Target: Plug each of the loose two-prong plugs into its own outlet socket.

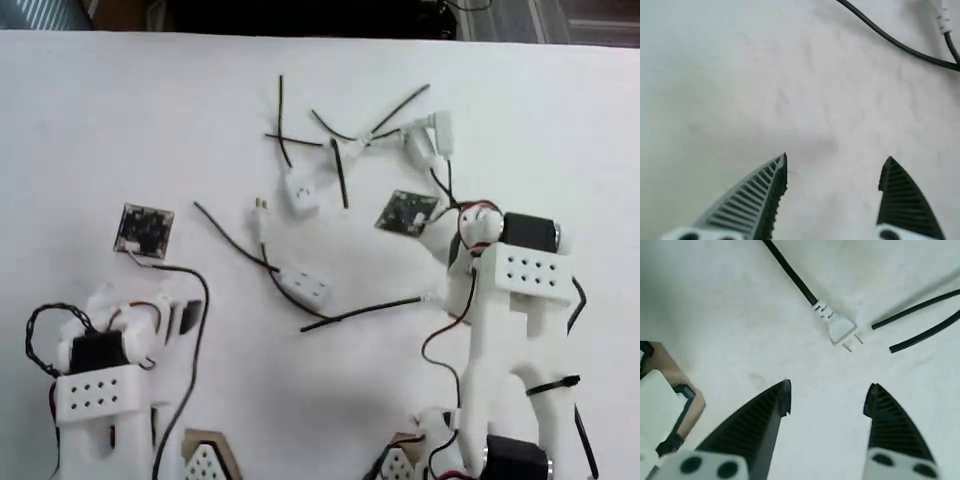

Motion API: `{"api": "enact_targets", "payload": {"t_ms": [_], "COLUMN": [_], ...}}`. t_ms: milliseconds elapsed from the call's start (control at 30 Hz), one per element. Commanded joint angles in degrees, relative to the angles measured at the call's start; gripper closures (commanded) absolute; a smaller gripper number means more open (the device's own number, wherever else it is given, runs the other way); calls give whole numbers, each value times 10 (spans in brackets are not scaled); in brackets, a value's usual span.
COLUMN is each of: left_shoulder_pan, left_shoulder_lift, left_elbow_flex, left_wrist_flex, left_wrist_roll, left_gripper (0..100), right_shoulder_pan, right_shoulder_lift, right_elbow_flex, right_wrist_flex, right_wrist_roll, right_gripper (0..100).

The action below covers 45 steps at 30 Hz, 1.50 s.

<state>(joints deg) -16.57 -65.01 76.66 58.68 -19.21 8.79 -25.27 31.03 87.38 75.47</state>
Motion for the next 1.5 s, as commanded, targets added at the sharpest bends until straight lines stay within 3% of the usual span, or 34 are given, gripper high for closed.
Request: {"api": "enact_targets", "payload": {"t_ms": [0, 567, 767, 967, 1300, 1467], "left_shoulder_pan": [-4, -3, -3, -3, -3, -3], "left_shoulder_lift": [-9, -9, -9, -9, -9, -9], "left_elbow_flex": [-1, 0, 0, 0, 0, 0], "left_wrist_flex": [-10, -9, -7, -7, -7, -7], "left_wrist_roll": [-1, -25, -26, -26, -26, -26], "left_gripper": [710, 710, 710, 710, 710, 710], "right_shoulder_pan": [-3, -51, -37, -12, -12, -11], "right_shoulder_lift": [36, 203, 261, 260, 327, 338], "right_elbow_flex": [-3, -4, -6, -6, -4, -4], "right_wrist_flex": [-31, -161, -210, -212, -218, -247], "right_wrist_roll": [48, 55, 55, 55, 55, 55], "right_gripper": [743, 748, 842, 782, 781, 933]}}
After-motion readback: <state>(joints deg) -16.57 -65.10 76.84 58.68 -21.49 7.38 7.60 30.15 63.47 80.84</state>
